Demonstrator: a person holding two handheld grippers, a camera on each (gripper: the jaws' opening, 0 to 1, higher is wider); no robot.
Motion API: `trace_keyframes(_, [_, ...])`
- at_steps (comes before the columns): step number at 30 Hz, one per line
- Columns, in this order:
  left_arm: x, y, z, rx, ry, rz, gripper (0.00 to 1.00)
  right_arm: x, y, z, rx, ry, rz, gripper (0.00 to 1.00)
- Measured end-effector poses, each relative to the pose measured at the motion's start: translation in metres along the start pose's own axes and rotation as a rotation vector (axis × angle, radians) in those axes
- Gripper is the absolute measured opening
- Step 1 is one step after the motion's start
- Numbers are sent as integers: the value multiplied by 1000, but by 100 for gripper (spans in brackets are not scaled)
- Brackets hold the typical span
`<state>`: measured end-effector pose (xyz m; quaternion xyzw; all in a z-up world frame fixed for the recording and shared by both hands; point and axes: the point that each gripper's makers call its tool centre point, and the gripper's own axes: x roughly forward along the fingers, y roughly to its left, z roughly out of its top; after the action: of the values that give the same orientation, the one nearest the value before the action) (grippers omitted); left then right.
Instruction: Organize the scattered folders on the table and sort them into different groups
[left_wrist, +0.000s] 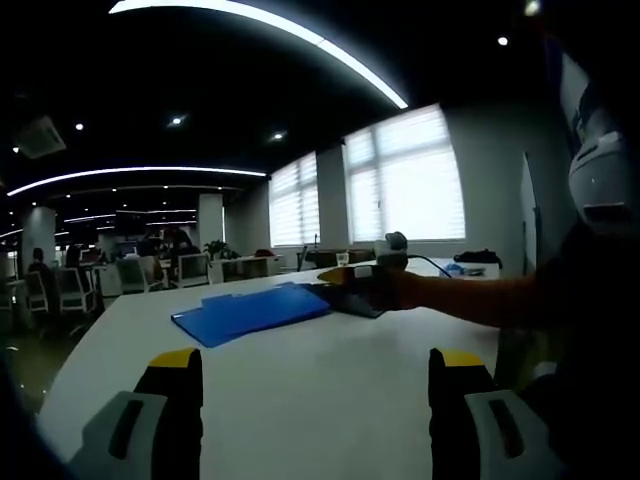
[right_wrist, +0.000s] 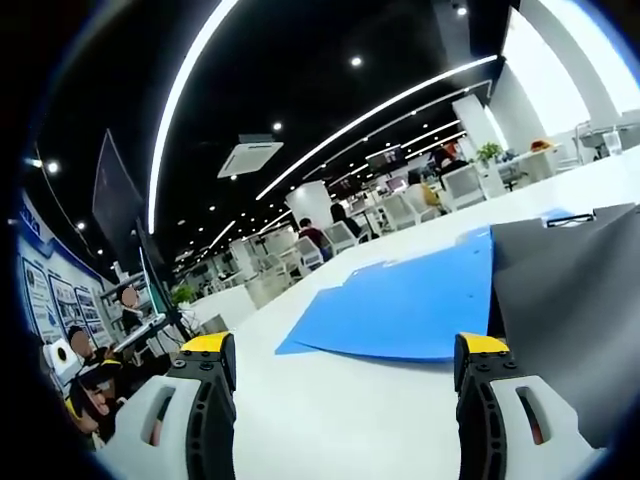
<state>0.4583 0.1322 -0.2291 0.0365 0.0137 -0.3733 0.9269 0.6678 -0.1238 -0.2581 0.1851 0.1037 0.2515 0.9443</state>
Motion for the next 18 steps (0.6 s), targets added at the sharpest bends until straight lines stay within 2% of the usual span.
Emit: trace_keyframes(18, [0,1,-1,-3,1,1,94,6,-7,3,0,7,-7,89])
